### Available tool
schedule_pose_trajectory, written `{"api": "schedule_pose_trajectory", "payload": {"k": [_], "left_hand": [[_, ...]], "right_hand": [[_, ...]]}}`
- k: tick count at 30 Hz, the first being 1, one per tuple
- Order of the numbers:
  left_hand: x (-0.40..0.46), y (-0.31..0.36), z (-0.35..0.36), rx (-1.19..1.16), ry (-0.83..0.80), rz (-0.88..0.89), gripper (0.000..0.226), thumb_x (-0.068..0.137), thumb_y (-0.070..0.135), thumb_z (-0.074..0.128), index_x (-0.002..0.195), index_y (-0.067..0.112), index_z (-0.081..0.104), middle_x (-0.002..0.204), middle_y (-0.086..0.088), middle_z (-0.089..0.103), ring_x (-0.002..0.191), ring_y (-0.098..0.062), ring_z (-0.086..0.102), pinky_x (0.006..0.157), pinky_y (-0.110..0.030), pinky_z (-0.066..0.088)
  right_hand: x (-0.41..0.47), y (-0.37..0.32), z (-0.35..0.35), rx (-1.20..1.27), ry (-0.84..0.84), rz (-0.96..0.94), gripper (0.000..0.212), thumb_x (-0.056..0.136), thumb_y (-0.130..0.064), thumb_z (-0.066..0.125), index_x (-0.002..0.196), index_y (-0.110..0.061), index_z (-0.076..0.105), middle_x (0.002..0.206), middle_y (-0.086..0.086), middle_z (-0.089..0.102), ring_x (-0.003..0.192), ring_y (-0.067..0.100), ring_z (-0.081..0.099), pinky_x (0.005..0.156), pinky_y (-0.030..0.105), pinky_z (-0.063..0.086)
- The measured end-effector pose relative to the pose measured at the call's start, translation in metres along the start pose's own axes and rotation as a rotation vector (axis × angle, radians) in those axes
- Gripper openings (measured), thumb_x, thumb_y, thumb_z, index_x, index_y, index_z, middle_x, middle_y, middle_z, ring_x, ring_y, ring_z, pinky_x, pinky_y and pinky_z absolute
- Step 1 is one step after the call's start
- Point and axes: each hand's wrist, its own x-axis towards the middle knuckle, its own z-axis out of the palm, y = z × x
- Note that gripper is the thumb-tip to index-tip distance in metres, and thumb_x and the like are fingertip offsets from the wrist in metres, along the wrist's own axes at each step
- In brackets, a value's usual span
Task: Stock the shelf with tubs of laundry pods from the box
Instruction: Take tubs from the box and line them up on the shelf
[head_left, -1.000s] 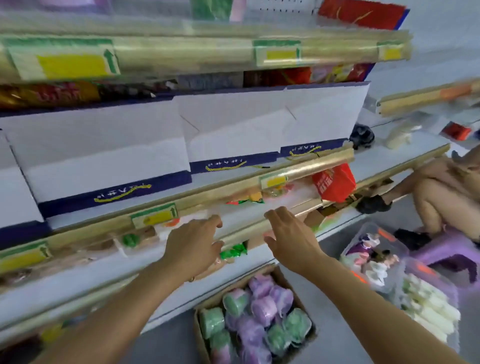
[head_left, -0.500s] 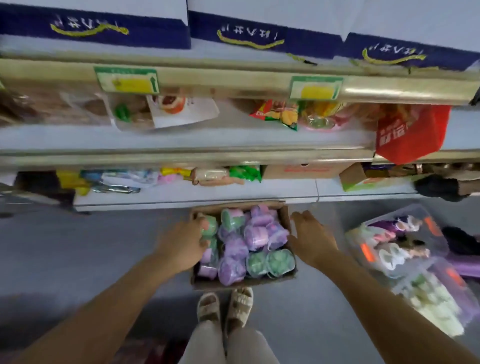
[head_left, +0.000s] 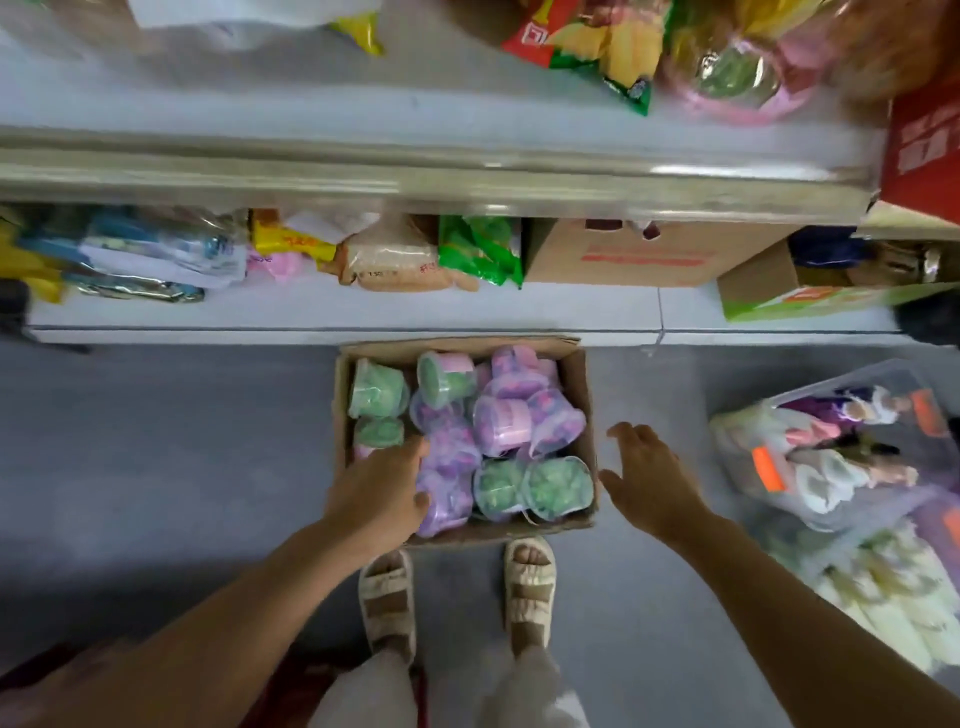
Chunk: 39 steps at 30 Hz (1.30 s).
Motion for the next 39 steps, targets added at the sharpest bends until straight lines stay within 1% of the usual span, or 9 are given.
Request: {"api": "schedule_pose_trajectory", "payload": {"k": [10,16,19,22,24,28,33,37,39], "left_hand": [[0.16,0.019,0.132,0.195,0.033,0.131,0.068,0.082,0.016,0.06,0.142,0.023,0.028,0.14,-0.001,0.041,0.124,-0.025,0.045,0.092,-0.039,0.046],[0.239,0.025,0.187,0.345,0.117,0.32,0.075,0.075,-0.009,0.053,0.142,0.016,0.033,0.145,-0.006,0.037,0.128,-0.026,0.041,0.092,-0.042,0.046],[0.267,0.02,0.203,0.494,0.102,0.388,0.072,0.076,-0.008,0.053,0.14,0.017,0.034,0.142,-0.005,0.04,0.129,-0.023,0.04,0.093,-0.038,0.039],[0.277,0.018,0.209,0.491,0.071,0.375,0.06,0.075,-0.012,0.049,0.13,0.012,0.044,0.127,-0.007,0.054,0.116,-0.025,0.052,0.086,-0.035,0.04],[0.278,0.015,0.209,0.441,0.141,0.395,0.052,0.069,-0.015,0.042,0.116,0.006,0.052,0.108,-0.014,0.061,0.098,-0.031,0.061,0.077,-0.037,0.044],[0.272,0.003,0.2,0.514,0.261,0.571,0.041,0.047,-0.012,0.053,0.082,0.005,0.065,0.067,-0.012,0.063,0.055,-0.029,0.063,0.049,-0.031,0.049],[0.246,-0.001,0.188,0.506,0.182,0.529,0.048,0.036,0.01,0.085,0.079,0.014,0.064,0.088,-0.008,0.067,0.058,-0.023,0.064,0.048,-0.025,0.048],[0.222,-0.011,0.169,0.267,0.23,0.328,0.036,0.064,0.018,0.078,0.092,0.012,0.055,0.119,-0.012,0.055,0.076,-0.033,0.065,0.056,-0.031,0.045],[0.213,-0.027,0.161,0.09,0.256,0.225,0.027,0.075,0.019,0.069,0.086,0.015,0.045,0.117,-0.01,0.05,0.085,-0.035,0.059,0.063,-0.035,0.046]], "right_hand": [[0.172,0.067,0.116,0.036,0.034,-0.178,0.039,0.089,-0.039,0.055,0.124,-0.026,0.043,0.122,0.002,0.058,0.106,0.024,0.058,0.086,0.036,0.049],[0.244,0.098,0.168,-0.247,0.093,-0.367,0.068,0.085,-0.027,0.06,0.143,-0.013,0.027,0.146,0.007,0.034,0.137,0.025,0.028,0.114,0.04,0.016],[0.264,0.105,0.185,-0.281,0.134,-0.41,0.063,0.085,-0.03,0.063,0.138,-0.007,0.036,0.142,0.01,0.041,0.136,0.025,0.032,0.115,0.042,0.011],[0.272,0.111,0.196,-0.197,0.226,-0.487,0.053,0.067,-0.024,0.08,0.109,-0.001,0.057,0.107,0.017,0.063,0.103,0.036,0.06,0.099,0.044,0.039],[0.273,0.115,0.198,-0.102,0.217,-0.495,0.045,0.058,-0.021,0.086,0.091,-0.003,0.06,0.089,0.015,0.065,0.082,0.035,0.063,0.083,0.04,0.048],[0.263,0.115,0.191,0.043,0.102,-0.48,0.032,0.065,-0.023,0.081,0.082,-0.009,0.057,0.103,0.018,0.061,0.087,0.035,0.06,0.073,0.036,0.046],[0.241,0.102,0.176,0.153,0.068,-0.364,0.029,0.072,-0.026,0.077,0.078,-0.018,0.05,0.116,0.014,0.055,0.084,0.02,0.051,0.064,0.022,0.034],[0.23,0.083,0.153,0.233,0.143,-0.198,0.032,0.073,-0.027,0.076,0.09,-0.007,0.059,0.108,0.012,0.057,0.088,0.018,0.047,0.069,0.023,0.035],[0.226,0.071,0.145,0.339,0.15,-0.104,0.039,0.072,-0.03,0.076,0.095,-0.012,0.051,0.102,0.007,0.052,0.087,0.018,0.046,0.068,0.025,0.035]]}}
